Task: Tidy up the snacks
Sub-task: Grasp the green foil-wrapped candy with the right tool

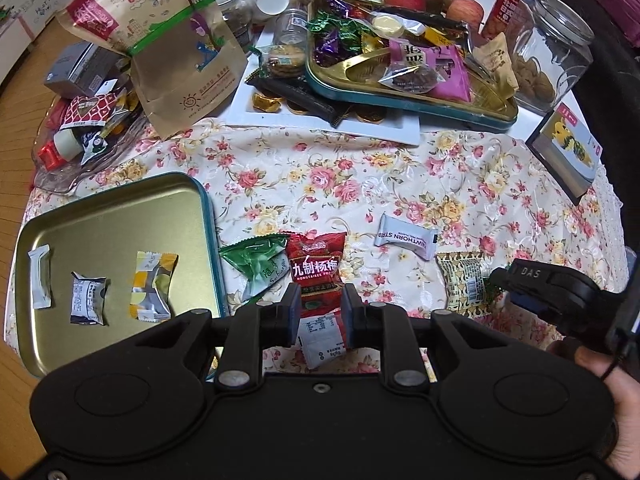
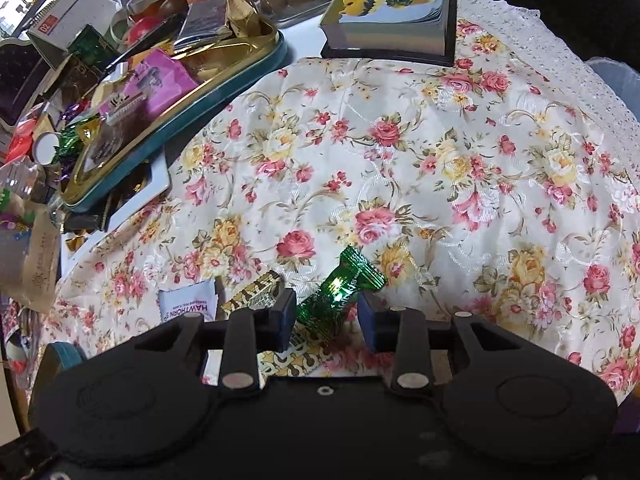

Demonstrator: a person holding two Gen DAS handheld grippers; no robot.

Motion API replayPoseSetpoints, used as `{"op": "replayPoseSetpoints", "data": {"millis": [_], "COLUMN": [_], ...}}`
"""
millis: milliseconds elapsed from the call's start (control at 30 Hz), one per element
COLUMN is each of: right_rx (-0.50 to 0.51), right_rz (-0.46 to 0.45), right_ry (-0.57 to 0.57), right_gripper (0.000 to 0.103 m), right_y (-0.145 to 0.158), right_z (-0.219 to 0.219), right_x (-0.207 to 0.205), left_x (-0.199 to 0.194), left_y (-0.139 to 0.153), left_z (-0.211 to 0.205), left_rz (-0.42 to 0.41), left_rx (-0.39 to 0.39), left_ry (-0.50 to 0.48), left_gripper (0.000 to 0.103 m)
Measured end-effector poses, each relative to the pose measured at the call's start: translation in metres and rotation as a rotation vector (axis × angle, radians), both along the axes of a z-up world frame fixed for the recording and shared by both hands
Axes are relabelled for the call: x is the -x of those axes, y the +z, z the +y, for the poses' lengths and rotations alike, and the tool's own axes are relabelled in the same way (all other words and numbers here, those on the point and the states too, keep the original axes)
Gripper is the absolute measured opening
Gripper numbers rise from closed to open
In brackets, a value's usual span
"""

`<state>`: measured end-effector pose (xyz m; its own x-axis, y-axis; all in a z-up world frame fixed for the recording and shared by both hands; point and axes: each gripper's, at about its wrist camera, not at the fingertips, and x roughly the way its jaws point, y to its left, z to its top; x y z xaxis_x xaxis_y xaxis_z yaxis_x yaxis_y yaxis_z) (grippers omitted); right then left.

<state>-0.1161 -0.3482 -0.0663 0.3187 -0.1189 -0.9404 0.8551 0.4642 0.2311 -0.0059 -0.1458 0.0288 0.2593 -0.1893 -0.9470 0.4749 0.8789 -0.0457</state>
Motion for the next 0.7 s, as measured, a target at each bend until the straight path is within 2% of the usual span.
{"op": "replayPoseSetpoints", "data": {"millis": [200,400,533,700], "right_rx": [0.012,0.072,0.142,0.164], "right_rz": [0.028,0.028,0.075,0.077], "right_ry": [-0.032,-0.005,0.051,0.074], "right_gripper": [0.037,0.037,0.022,0.021], "right_y": [-0.011,-0.017,-0.017,-0.012], "right_z": [0.001,0.006,0.014,0.015], "right_x": [-0.009,-0.019,-0.024,-0.017], "left_x": [-0.003,-0.007,-0.015,-0.025], "left_y": [0.005,0.008,0.01,0.014], "left_z": [0.01,0.02,0.031,0.042], "left_rz": [-0.005,-0.01,-0.005,-0.011], "left_rx": [0.016,0.026,0.037,0.055], "left_ry": [0.019,0.035,0.065,0.102], "left_gripper": [0.029,0.029,0.029,0.029]}}
